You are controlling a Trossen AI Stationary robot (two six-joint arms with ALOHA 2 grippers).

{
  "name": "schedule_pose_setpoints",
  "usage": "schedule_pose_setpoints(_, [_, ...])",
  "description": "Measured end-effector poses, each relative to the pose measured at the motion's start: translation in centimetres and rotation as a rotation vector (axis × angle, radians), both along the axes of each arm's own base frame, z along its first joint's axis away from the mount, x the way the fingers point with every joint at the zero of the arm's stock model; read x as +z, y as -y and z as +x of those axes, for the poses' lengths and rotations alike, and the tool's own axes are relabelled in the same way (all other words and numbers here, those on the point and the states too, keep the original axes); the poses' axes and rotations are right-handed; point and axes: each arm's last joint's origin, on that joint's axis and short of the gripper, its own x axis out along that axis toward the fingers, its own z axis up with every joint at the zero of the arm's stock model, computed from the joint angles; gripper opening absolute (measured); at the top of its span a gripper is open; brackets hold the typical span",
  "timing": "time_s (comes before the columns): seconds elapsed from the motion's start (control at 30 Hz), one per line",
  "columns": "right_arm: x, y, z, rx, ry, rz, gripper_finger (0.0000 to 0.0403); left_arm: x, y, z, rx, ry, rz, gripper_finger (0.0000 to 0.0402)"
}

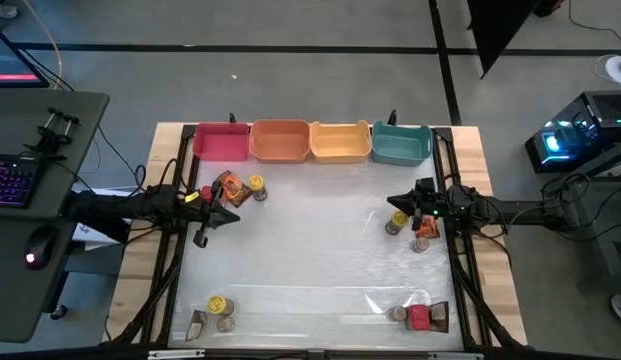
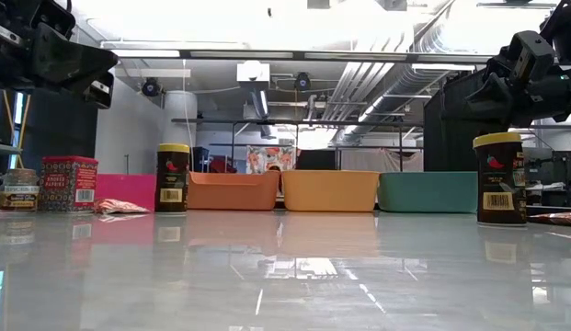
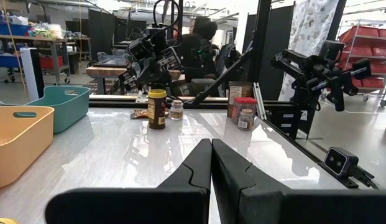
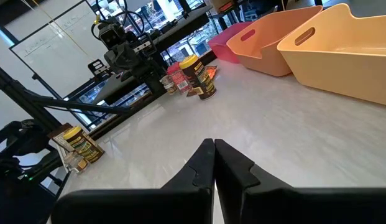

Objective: Sort spices by type

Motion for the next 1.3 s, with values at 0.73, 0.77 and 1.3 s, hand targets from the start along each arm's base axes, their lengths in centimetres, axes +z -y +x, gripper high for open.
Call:
schedule_pose_setpoints(0.73, [0.0,0.0,0.0,0.000,0.000,0.000,0.0001,0.0,0.0,0.0,0.000,-0.001,0.000,0.0000])
schedule_pose_setpoints(0.77, [0.0,0.0,0.0,0.000,0.000,0.000,0.0001,0.0,0.0,0.0,0.001,0.001,0.005,0.0000])
schedule_pose_setpoints(1.3, [0.0,0.0,0.0,0.000,0.000,0.000,0.0001,7.5,-1.3,-3.9,0.138,0.898,-0.595,0.0000])
